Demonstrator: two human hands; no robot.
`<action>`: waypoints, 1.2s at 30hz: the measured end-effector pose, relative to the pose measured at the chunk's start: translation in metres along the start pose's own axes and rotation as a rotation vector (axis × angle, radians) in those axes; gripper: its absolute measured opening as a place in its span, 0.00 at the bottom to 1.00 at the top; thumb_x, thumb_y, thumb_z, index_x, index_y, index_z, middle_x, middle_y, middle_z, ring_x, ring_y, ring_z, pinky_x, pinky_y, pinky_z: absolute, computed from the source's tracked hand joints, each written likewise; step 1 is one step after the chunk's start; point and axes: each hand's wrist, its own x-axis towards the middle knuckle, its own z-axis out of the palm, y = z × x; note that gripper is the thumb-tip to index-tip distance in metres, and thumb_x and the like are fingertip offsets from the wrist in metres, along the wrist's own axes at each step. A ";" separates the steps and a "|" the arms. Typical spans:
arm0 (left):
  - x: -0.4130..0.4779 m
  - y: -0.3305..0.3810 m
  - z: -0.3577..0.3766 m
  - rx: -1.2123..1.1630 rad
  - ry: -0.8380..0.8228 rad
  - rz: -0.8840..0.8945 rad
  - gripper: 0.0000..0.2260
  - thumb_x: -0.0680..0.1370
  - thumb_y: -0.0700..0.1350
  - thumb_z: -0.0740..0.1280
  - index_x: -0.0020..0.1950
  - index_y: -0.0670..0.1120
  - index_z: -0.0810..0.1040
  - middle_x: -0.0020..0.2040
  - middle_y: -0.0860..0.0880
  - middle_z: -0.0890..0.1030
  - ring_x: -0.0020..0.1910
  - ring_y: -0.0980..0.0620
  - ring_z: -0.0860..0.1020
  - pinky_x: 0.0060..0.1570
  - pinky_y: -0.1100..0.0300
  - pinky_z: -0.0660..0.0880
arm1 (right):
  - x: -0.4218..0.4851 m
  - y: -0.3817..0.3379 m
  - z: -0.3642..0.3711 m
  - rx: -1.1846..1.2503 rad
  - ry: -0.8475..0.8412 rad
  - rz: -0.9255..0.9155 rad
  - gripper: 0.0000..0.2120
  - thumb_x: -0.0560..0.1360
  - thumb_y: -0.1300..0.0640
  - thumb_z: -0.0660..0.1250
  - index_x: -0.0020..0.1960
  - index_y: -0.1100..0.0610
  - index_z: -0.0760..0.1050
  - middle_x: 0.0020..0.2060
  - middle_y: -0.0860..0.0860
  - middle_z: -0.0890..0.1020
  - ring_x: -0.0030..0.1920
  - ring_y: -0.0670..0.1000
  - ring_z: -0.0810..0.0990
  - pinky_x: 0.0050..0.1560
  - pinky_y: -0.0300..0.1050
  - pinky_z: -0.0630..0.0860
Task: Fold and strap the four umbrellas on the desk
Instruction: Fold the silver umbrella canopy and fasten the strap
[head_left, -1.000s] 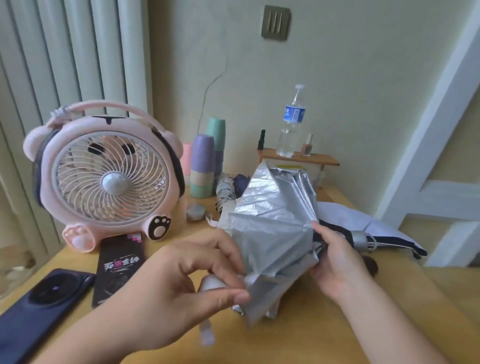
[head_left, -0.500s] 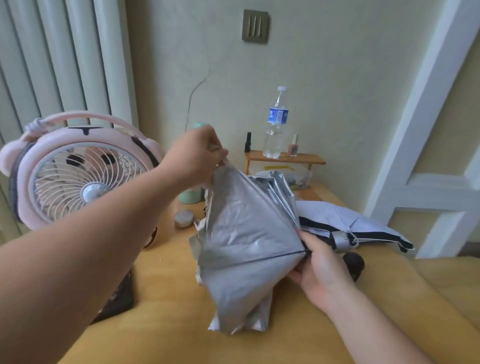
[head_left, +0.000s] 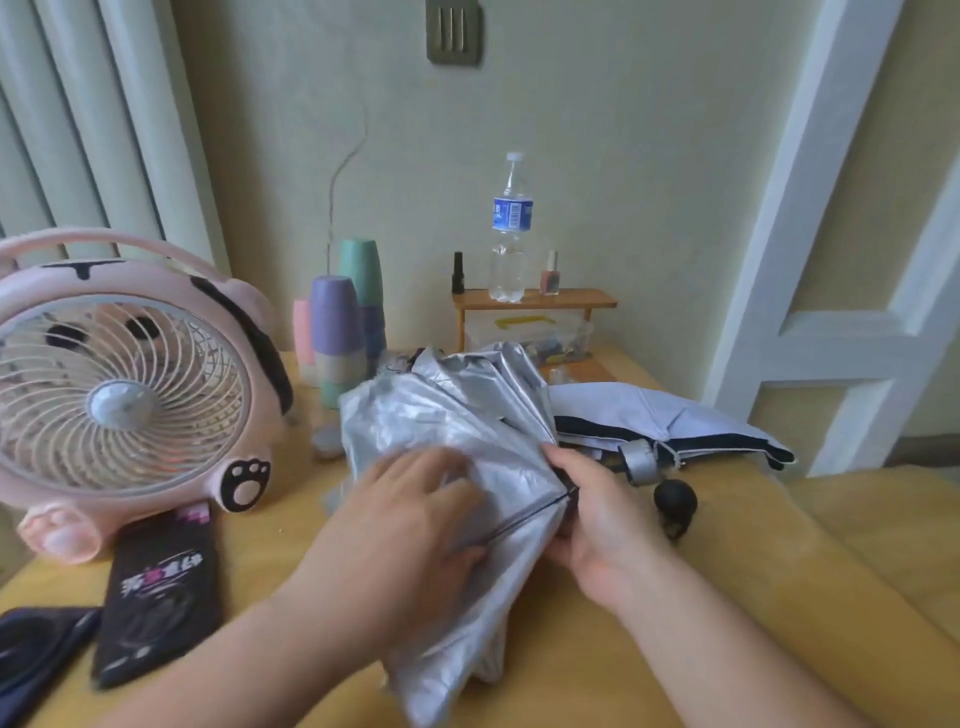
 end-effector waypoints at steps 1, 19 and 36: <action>0.005 -0.005 0.000 0.058 -0.027 -0.013 0.19 0.71 0.63 0.64 0.58 0.56 0.79 0.64 0.53 0.76 0.65 0.48 0.74 0.66 0.53 0.68 | -0.001 -0.001 0.000 -0.004 -0.010 0.009 0.12 0.76 0.52 0.71 0.56 0.56 0.84 0.49 0.56 0.88 0.47 0.58 0.87 0.40 0.50 0.82; 0.013 -0.007 0.038 -0.132 0.420 0.160 0.10 0.81 0.46 0.67 0.60 0.49 0.84 0.60 0.53 0.82 0.57 0.49 0.78 0.55 0.52 0.73 | -0.011 -0.011 -0.010 -0.587 0.060 -0.401 0.30 0.70 0.29 0.67 0.39 0.58 0.79 0.27 0.53 0.77 0.30 0.49 0.75 0.36 0.48 0.70; -0.013 0.015 0.027 -0.154 0.287 0.135 0.09 0.79 0.56 0.66 0.52 0.53 0.81 0.51 0.53 0.78 0.47 0.49 0.78 0.45 0.54 0.77 | -0.014 -0.012 0.002 -0.001 0.027 -0.192 0.13 0.79 0.54 0.70 0.54 0.64 0.83 0.44 0.62 0.86 0.39 0.58 0.86 0.41 0.53 0.81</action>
